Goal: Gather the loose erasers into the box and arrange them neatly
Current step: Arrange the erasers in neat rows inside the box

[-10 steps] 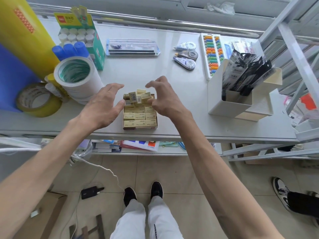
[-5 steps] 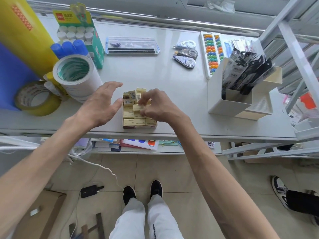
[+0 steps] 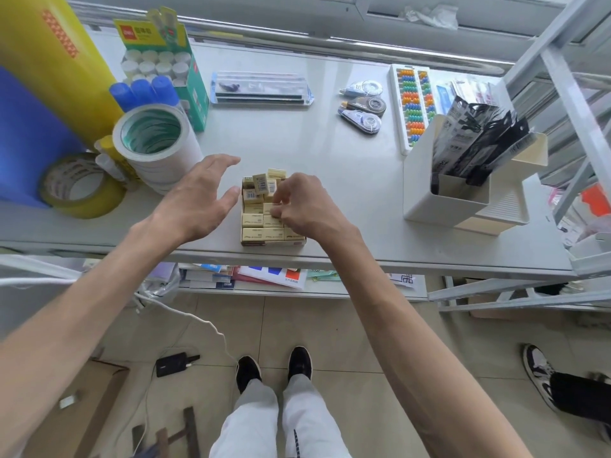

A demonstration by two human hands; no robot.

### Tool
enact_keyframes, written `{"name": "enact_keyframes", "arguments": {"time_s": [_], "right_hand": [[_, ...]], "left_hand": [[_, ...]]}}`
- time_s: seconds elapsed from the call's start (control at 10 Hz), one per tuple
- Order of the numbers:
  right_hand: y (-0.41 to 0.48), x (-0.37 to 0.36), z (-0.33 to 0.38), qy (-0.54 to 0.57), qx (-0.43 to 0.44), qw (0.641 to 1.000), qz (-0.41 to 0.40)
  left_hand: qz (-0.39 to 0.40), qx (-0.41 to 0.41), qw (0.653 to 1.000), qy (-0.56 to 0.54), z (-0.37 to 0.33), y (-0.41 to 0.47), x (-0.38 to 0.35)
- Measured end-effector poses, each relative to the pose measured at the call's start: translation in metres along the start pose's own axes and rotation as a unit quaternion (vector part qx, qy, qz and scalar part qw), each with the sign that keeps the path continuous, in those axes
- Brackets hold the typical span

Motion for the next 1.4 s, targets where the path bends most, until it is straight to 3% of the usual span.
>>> {"name": "enact_keyframes", "arguments": {"time_s": [0.2,0.4,0.7,0.9,1.1,1.4], "right_hand": [[0.004,0.002,0.008,-0.050,0.006,0.998,0.027],[-0.014,0.006,0.028,-0.051,0.055,0.997,-0.032],[-0.017,-0.013,0.033,-0.038,0.090,0.994,0.048],[-0.008,0.024,0.026,0.037,0.033,0.992,-0.118],[0.011,0.012,0.026,-0.005,0.034,0.998,-0.052],[0.000,0.013,0.018,0.108,0.077,0.990,-0.051]], "left_hand": [[-0.002,0.000,1.000,-0.001,0.000,-0.003,0.001],[-0.001,-0.003,1.000,0.001,0.001,-0.003,0.002],[0.000,-0.001,1.000,-0.002,0.006,-0.001,0.002],[0.001,0.003,1.000,-0.006,0.007,0.001,0.001],[0.002,0.002,1.000,0.004,0.006,0.002,0.002],[0.003,-0.003,1.000,0.002,0.004,0.001,0.000]]}}
Point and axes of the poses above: each hand's wrist, its own y-axis towards the middle knuckle, its own x-axis out of the back of the hand, z = x × y, the point moved 9 cm from there along y, towards the middle knuckle, and after that the axes turned 15 degrees about -y, right-handed, at the moved point
